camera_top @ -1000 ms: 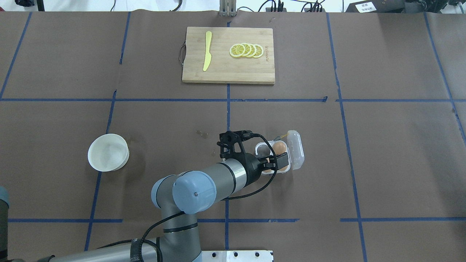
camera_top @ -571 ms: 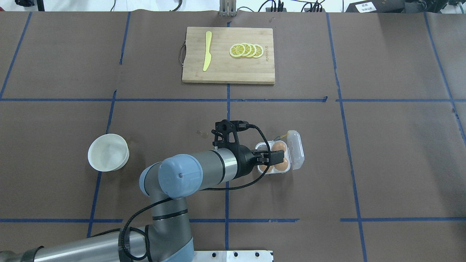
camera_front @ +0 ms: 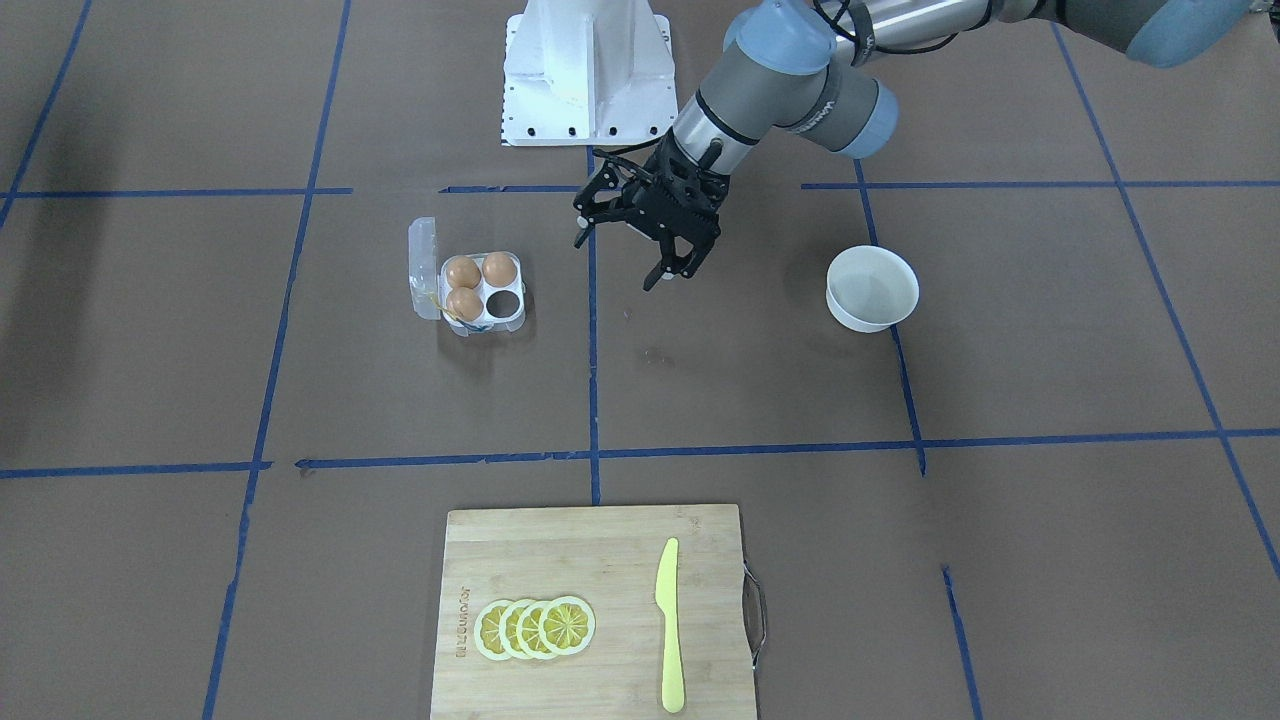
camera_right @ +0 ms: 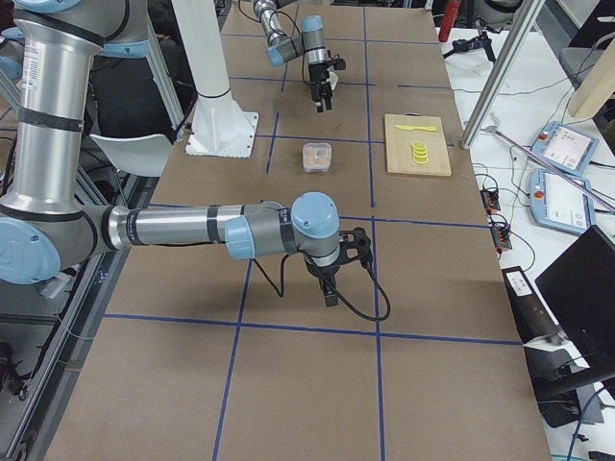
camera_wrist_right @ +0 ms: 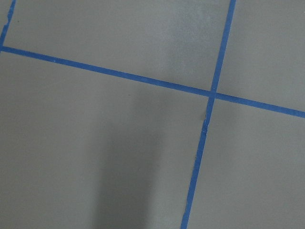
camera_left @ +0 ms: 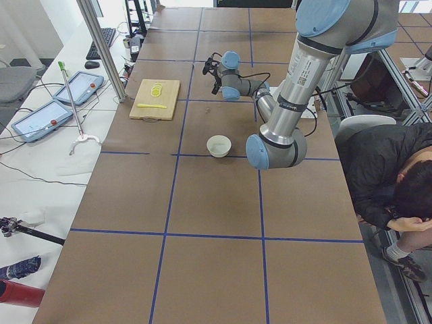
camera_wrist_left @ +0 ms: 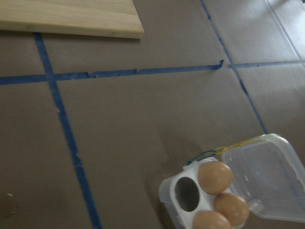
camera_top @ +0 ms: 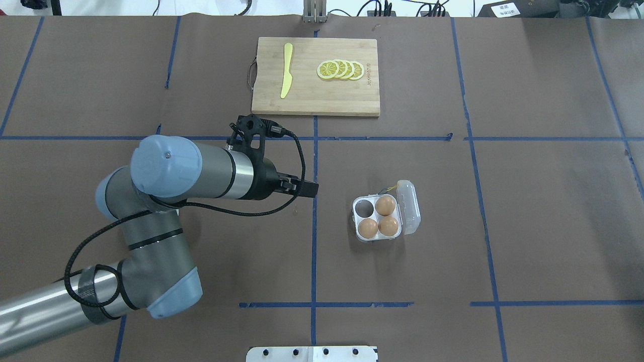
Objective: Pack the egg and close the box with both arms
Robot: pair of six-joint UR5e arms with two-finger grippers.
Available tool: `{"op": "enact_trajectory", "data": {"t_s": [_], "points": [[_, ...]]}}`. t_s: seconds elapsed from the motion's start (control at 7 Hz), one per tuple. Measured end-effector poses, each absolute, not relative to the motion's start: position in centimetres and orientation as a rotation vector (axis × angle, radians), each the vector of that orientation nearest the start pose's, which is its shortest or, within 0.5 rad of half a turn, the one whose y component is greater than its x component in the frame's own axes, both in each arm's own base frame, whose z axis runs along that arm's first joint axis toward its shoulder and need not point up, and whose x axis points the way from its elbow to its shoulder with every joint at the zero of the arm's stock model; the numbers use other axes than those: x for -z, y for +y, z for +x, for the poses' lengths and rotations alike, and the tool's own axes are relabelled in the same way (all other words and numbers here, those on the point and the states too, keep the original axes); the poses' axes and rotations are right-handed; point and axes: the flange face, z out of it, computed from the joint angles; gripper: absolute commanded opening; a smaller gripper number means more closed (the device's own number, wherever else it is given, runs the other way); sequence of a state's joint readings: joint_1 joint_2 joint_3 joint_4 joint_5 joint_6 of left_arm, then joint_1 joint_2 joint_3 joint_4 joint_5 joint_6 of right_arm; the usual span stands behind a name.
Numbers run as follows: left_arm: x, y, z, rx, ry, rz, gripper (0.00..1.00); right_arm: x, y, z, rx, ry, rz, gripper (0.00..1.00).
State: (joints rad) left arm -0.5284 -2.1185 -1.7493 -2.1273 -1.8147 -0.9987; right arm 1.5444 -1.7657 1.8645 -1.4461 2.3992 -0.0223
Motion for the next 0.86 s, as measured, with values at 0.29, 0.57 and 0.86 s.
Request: {"op": "enact_trajectory", "data": {"t_s": [0.29, 0.57, 0.86], "points": [[-21.6, -46.4, 41.1, -0.241, 0.971, 0.553, 1.0, -56.8, -42.6, 4.7, 0.075, -0.835, 0.208, 1.0], [-28.1, -49.9, 29.3, -0.367, 0.81, 0.606, 1.0, -53.8, -42.5, 4.4, -0.002, -0.854, 0.212, 1.0], [-38.3, -52.0, 17.1, -0.416, 0.72, 0.532, 1.0, -51.5, -42.6, 3.0, -0.048, -0.881, 0.225, 1.0]]}}
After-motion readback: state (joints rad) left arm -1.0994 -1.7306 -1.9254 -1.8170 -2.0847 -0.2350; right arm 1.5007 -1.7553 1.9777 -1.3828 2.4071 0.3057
